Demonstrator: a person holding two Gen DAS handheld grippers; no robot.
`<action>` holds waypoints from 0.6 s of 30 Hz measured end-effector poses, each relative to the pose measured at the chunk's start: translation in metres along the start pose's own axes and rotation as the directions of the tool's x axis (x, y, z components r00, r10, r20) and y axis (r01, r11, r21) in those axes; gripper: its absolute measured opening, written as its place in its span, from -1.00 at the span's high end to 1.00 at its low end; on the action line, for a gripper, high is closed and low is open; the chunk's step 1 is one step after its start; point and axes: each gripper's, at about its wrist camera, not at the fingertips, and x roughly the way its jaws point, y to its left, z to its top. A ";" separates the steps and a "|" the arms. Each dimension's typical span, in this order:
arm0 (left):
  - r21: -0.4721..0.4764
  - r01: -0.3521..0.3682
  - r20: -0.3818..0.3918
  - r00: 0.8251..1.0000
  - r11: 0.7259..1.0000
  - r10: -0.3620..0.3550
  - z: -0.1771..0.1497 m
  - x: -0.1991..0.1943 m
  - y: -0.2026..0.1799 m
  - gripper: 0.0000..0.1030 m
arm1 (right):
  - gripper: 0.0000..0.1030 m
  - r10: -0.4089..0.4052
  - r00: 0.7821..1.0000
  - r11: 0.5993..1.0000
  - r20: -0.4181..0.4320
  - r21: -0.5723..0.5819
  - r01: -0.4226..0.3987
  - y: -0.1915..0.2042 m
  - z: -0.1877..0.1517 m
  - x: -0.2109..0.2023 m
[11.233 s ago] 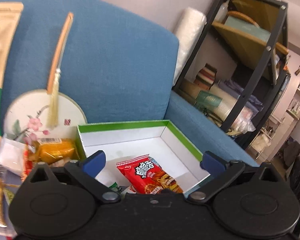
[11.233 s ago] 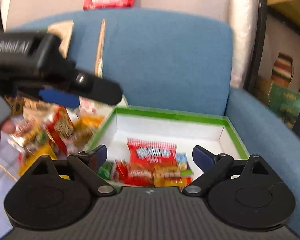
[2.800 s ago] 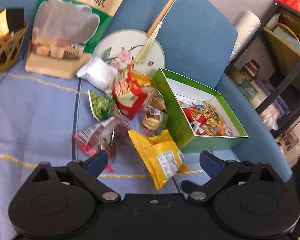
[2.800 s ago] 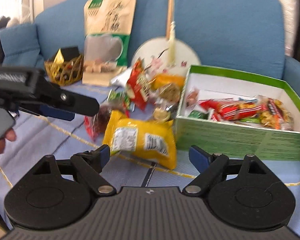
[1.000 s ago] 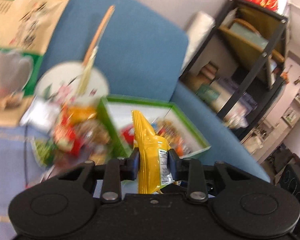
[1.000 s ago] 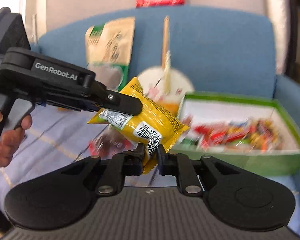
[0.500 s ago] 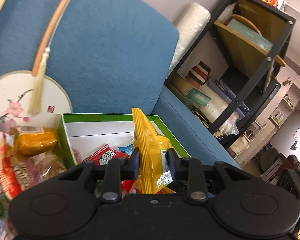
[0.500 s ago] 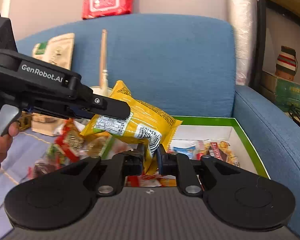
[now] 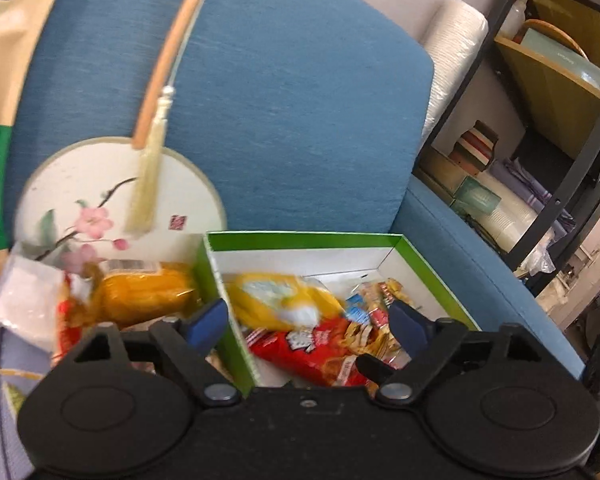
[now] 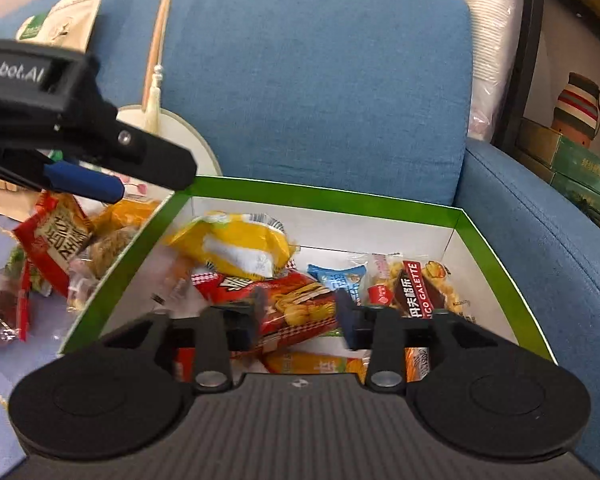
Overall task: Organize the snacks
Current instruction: 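Move both tools back to the clear bag of dried meat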
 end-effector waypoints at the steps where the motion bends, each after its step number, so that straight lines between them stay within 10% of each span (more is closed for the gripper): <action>1: -0.005 -0.008 0.001 1.000 1.000 0.008 0.000 -0.005 0.002 -1.00 | -1.00 0.002 1.000 1.000 0.016 0.003 -0.002 0.001 0.001 -0.007; 10: -0.070 -0.071 0.095 0.992 0.995 0.078 -0.006 -0.086 0.020 -1.00 | -1.00 0.113 0.986 0.993 0.120 0.025 -0.117 0.022 0.015 -0.072; 18: -0.111 -0.236 0.004 0.971 0.965 0.238 -0.035 -0.100 0.068 -1.00 | -1.00 0.259 0.965 0.966 0.036 0.005 -0.259 0.065 -0.012 -0.086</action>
